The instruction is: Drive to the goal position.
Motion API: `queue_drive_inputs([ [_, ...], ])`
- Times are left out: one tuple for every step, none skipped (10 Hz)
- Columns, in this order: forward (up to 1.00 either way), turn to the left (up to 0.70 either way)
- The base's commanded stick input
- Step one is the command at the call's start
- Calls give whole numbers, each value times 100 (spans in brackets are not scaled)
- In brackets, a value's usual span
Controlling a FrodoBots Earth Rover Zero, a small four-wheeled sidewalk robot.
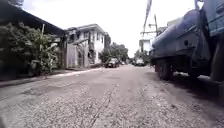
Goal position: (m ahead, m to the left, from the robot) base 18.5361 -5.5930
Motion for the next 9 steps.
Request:
queue_drive_inputs([
  [100,-27],
  [100,-27],
  [100,-6],
  [100,-18],
  [100,0],
  [100,-5],
  [100,-26],
  [100,-21],
  [100,-17],
])
